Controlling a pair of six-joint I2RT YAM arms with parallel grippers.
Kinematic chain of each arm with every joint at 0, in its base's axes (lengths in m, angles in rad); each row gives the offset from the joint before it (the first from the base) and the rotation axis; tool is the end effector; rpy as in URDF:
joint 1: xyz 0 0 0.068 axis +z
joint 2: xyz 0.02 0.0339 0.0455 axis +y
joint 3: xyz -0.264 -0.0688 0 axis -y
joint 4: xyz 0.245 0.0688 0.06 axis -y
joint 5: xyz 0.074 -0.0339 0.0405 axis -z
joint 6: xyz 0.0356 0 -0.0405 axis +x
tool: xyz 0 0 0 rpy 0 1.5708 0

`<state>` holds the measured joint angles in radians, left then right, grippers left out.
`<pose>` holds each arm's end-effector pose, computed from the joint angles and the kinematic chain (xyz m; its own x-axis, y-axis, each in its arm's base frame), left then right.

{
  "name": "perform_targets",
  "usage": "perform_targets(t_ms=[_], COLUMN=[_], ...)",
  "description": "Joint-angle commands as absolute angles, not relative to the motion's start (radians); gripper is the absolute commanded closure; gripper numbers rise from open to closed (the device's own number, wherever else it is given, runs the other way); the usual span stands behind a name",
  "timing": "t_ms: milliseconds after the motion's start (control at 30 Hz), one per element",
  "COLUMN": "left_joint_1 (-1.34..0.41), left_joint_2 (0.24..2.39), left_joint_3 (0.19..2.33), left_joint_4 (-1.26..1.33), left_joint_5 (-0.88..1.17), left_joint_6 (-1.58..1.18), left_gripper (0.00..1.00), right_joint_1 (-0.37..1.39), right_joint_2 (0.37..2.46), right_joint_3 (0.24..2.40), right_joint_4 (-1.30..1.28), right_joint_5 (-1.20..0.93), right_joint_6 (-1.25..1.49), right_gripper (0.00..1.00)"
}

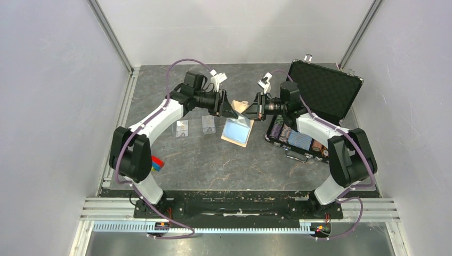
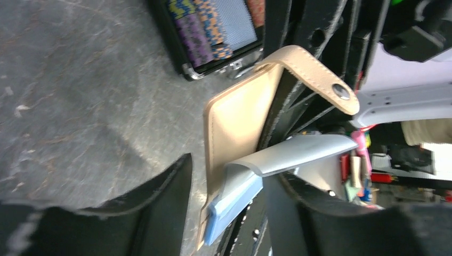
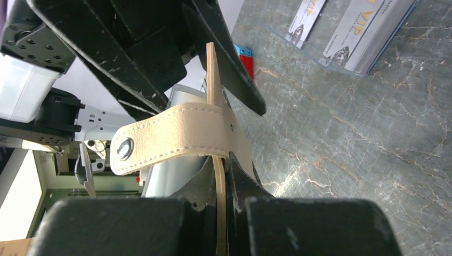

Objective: Put the credit cards into the card holder
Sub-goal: Turn over the card slot in the card holder.

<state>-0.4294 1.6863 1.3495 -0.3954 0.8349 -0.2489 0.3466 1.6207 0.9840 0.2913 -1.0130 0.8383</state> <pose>0.3293 -0.1798 0.2860 -0.7814 0.1759 -0.5987 0.6069 0.4376 -0.6635 0.3219 0.1484 0.2483 -0.9049 0.0916 -0.4157 -0.3856 0.2371 0.8917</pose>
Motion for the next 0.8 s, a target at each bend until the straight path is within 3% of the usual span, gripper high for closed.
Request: perform_targets(t_ms=[0,167,233,400,500,667,767], left_joint_1=[-0.426,-0.423,-0.417,-0.396,-0.384,-0.377,-0.377], left_joint_2=[1.697,1.700,1.697,1.685,1.687,1.723,1.725], left_joint_3=[1.293,1.282,1.281,1.284,1.290,1.346,1.361], left_joint_4=[-0.188,-0.189,-0.199,-0.233,-0.265,-0.395,-0.418], left_joint_5=[1.023,1.033,1.023,0.974,0.958,0.956,0.987], left_joint_6=[-0.375,-0.383,-0.385,-0.393,-0.401,-0.399,-0.401], left_gripper=[0.48,0.84,0.97,0.98,0.98,0.98,0.98], right_joint_1=[0.350,0.351,0.348,0.327,0.302,0.287,0.288], right_joint_2=[1.631,1.643,1.643,1.615,1.587,1.564,1.565], right_joint_3=[0.984,0.967,0.963,0.959,0.959,0.978,0.979], right_joint_4=[0.398,0.491,0.511,0.460,0.367,0.226,0.196], right_joint_5=[-1.058,-1.051,-1.044,-1.006,-0.971,-0.967,-0.994], right_joint_6=[0.859,0.918,0.928,0.867,0.783,0.624,0.576], right_gripper=[1.00,1.00,0.93,0.55,0.40,0.28,0.26])
